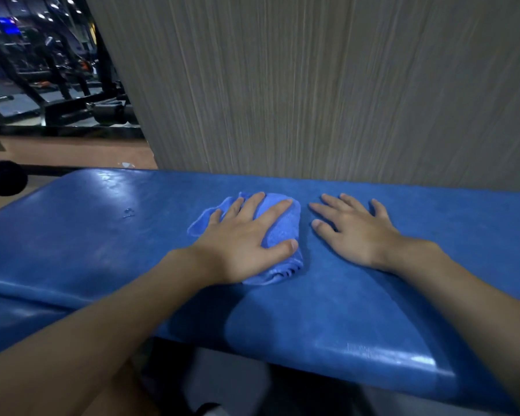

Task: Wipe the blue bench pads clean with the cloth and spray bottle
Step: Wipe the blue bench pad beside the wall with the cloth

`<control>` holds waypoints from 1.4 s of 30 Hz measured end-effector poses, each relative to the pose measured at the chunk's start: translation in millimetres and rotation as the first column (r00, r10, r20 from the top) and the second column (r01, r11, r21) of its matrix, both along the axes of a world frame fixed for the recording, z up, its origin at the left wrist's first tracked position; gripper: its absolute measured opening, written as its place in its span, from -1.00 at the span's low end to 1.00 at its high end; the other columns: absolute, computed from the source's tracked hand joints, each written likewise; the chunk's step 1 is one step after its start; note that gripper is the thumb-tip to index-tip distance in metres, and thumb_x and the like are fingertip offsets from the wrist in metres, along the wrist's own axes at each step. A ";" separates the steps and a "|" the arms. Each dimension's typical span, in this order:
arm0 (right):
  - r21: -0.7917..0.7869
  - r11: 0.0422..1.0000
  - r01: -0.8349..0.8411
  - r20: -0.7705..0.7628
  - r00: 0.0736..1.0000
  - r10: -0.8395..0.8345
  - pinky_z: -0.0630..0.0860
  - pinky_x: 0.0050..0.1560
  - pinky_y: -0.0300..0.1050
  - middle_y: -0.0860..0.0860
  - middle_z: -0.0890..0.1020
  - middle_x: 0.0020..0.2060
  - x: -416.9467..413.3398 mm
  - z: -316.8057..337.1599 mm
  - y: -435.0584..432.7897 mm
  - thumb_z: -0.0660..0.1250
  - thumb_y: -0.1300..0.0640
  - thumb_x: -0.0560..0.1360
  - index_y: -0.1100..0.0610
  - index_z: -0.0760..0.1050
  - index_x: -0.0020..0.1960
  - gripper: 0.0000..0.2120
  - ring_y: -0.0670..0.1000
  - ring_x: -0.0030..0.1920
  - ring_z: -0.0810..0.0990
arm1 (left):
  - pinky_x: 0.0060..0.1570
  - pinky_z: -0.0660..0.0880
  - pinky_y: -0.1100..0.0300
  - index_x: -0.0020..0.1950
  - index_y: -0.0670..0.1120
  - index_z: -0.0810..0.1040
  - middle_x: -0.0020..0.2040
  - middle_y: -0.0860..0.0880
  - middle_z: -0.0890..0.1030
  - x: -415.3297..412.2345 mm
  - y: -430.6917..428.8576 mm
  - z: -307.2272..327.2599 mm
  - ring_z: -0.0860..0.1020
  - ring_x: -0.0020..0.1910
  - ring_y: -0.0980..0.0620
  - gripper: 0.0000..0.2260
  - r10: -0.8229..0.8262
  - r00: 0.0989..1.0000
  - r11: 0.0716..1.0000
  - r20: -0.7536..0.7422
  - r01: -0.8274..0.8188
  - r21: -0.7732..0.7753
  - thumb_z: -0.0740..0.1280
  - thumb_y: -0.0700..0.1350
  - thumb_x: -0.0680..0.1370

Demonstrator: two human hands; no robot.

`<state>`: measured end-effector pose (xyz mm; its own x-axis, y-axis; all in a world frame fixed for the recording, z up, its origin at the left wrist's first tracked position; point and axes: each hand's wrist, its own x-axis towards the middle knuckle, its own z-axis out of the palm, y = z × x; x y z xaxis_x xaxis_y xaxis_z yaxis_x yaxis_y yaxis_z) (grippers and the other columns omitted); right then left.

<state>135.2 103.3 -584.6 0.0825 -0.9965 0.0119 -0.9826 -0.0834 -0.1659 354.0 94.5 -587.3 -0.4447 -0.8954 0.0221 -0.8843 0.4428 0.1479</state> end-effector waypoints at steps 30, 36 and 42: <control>-0.030 1.000 -0.005 -0.150 0.989 0.000 -0.21 0.46 0.39 -0.17 0.17 0.56 3.9 8.6 10.7 -0.10 -0.19 0.66 -0.17 0.21 0.52 -0.54 0.00 0.58 0.02 | 0.52 -0.05 -0.14 0.50 0.43 -0.24 0.62 0.13 -0.09 44.6 69.4 -5.9 -0.14 0.60 0.06 -0.28 -0.048 0.998 0.998 -0.029 0.047 -0.040 -0.17 0.50 0.35; -0.029 0.999 -0.026 0.013 1.000 0.026 -0.15 0.50 0.33 -0.16 0.11 0.58 14.0 6.3 -2.8 -0.03 -0.18 0.65 -0.18 0.14 0.55 -0.53 -0.04 0.59 -0.02 | 0.51 0.00 -0.16 0.56 0.35 -0.13 0.61 0.09 -0.01 34.0 28.3 -1.2 -0.07 0.59 0.06 -0.20 -0.043 0.998 0.999 -0.037 0.042 -0.024 -0.18 0.50 0.32; -0.030 0.999 -0.032 -0.006 0.999 0.032 -0.11 0.52 0.27 -0.18 0.06 0.59 14.2 -7.7 -10.1 -0.07 -0.21 0.64 -0.19 0.11 0.56 -0.51 -0.07 0.58 -0.04 | 0.51 -0.01 -0.21 0.57 0.33 -0.06 0.63 0.08 -0.01 8.8 -54.9 -2.0 -0.04 0.59 0.02 -0.17 0.015 0.998 1.000 -0.063 -0.016 -0.015 -0.17 0.49 0.29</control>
<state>149.3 93.2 -592.3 0.1146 -0.9925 0.0417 -0.9802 -0.1198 -0.1575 362.8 39.6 -589.3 -0.4285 -0.9013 0.0636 -0.8801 0.4322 0.1963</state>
